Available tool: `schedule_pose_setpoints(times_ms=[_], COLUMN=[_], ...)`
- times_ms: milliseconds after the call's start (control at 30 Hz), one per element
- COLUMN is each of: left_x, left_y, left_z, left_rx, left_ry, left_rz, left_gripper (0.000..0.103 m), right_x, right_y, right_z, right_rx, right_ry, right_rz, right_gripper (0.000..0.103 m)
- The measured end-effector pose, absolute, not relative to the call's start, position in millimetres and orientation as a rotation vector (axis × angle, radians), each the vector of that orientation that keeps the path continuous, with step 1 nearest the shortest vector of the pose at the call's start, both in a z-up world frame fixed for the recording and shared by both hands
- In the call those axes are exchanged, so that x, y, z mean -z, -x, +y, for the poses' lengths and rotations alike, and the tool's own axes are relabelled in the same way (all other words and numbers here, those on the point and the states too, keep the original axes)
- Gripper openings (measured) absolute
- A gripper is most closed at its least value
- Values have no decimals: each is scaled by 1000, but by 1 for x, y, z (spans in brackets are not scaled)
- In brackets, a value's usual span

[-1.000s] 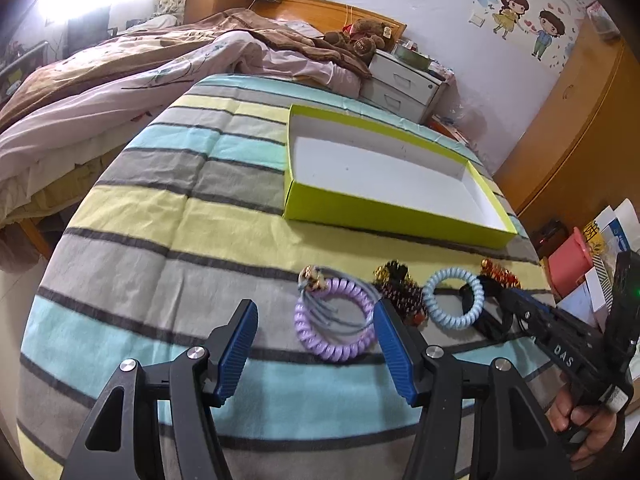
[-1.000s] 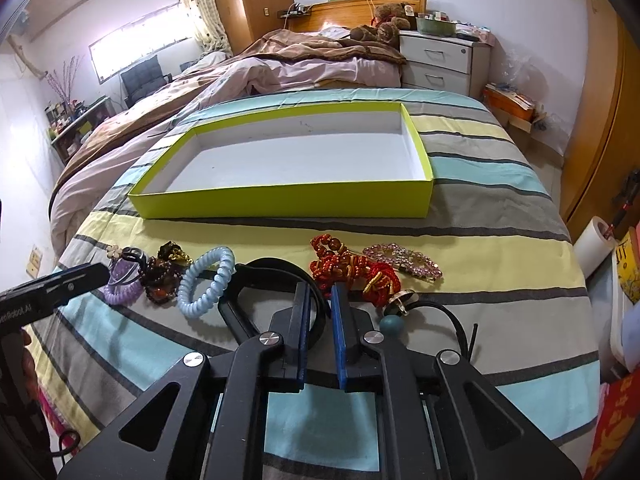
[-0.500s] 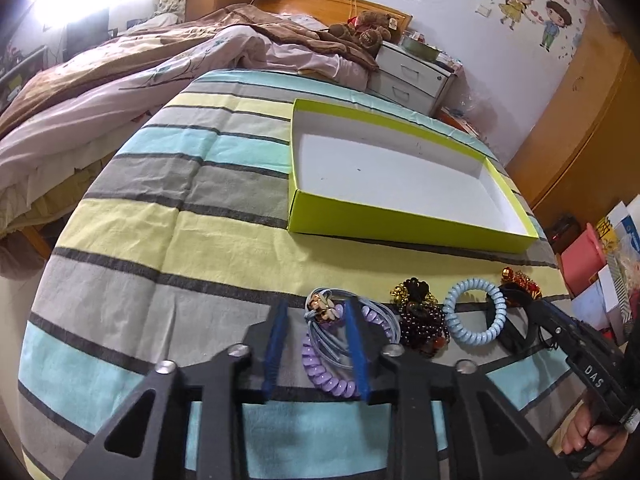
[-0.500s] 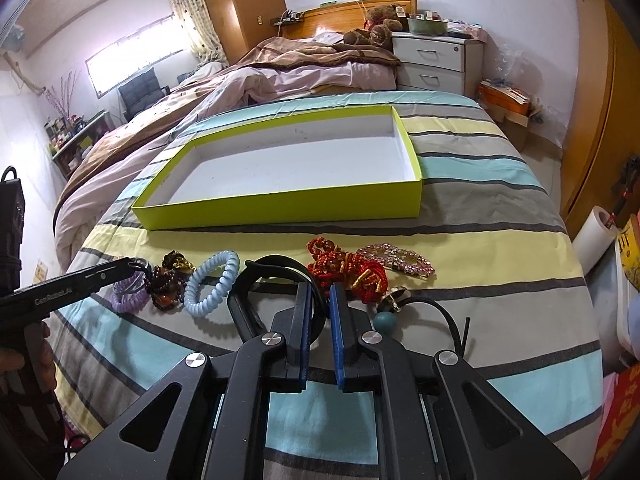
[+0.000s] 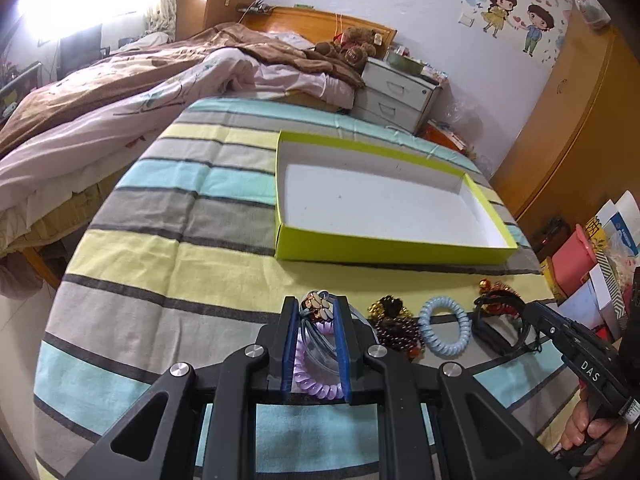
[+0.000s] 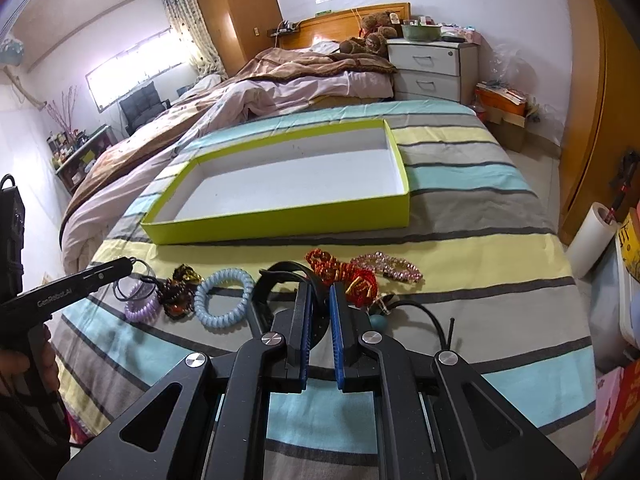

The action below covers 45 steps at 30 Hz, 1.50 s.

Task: Organize jewelry
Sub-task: 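Carry both held items up and over into the yellow-green box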

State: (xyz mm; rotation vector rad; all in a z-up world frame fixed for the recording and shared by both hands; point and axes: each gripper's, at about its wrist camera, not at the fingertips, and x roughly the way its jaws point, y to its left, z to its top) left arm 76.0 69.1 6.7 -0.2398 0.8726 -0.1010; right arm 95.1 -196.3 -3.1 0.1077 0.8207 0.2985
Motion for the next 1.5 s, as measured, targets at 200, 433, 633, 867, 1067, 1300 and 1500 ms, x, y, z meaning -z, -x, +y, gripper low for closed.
schedule_pose_setpoints(times_ms=[200,433,633,867,1067,1300,1500], left_x=[-16,-16,-19,-24,-29,-44,-55], left_y=[-72,-68,-66,-66,-69,-74,-94], left_z=[71,74,74,72,73,71,68], left_rx=[107,103,109,123,122,141,179], left_ry=[251,257,261,262,260,239,236], left_rz=[856,854,844,837,829,807,794], left_gripper=[17,17,17,17,17,17,18], right_x=[-7,-5,8,19,16,-2,-26], right_y=[-91,-93,-97,-105,-104,-103,-120], right_z=[-201,-205,-202,-192,-195,-200,-203], right_rx=[-307,-319,-321,-338,-319,-334,-318], right_ry=[-125,-117,-29,28,41,1,-41], right_rz=[792,808,875,933,917,874,824], right_gripper=[0,1,19,23,12,11,11])
